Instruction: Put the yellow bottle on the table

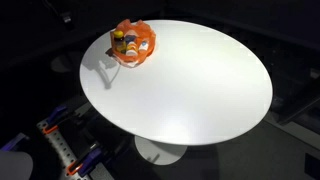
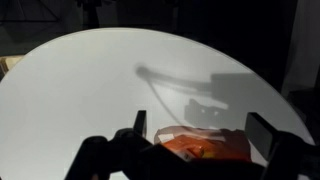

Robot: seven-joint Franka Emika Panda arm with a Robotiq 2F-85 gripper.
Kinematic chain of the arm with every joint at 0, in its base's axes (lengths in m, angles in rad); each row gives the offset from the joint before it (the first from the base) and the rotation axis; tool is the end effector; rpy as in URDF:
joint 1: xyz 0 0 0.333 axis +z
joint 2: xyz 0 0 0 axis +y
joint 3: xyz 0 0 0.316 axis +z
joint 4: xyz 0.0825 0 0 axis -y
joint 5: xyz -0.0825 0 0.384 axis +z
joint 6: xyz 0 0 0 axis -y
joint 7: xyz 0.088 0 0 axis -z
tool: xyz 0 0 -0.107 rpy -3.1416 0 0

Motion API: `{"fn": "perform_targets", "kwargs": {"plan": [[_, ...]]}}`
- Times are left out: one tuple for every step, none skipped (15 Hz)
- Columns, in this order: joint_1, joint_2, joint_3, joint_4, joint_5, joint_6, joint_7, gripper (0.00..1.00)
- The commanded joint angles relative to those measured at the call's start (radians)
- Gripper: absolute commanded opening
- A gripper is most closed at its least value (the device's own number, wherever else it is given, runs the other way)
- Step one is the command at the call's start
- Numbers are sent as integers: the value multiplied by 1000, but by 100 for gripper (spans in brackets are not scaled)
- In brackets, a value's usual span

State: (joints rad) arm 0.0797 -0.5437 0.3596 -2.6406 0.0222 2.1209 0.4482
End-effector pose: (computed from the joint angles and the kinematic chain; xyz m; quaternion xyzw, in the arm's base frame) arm 0.3397 0.1561 0.4076 0.9960 -0.0345 0.0317 0.0756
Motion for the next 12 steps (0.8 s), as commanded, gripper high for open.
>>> {"fn": "perform_targets", "kwargs": {"plan": [[21,4,-20,1,-13,-2,10,100],[21,4,-20,1,-13,-2,10,100],[21,4,-20,1,-13,-2,10,100],[21,4,-20,1,-13,-2,10,100],[21,4,-20,1,-13,-2,10,100],[14,14,-20,10,-20,7,15,100],[8,35,-23,23,-23,6,13,100],[4,60,-28,36,-21,7,6,100],[2,81,-35,47,-17,12,0,100],[0,101,-41,57,-18,19,-2,100],[-2,125,-49,68,-19,39,-9,100],[-3,149,-57,81,-18,57,-14,100]]}}
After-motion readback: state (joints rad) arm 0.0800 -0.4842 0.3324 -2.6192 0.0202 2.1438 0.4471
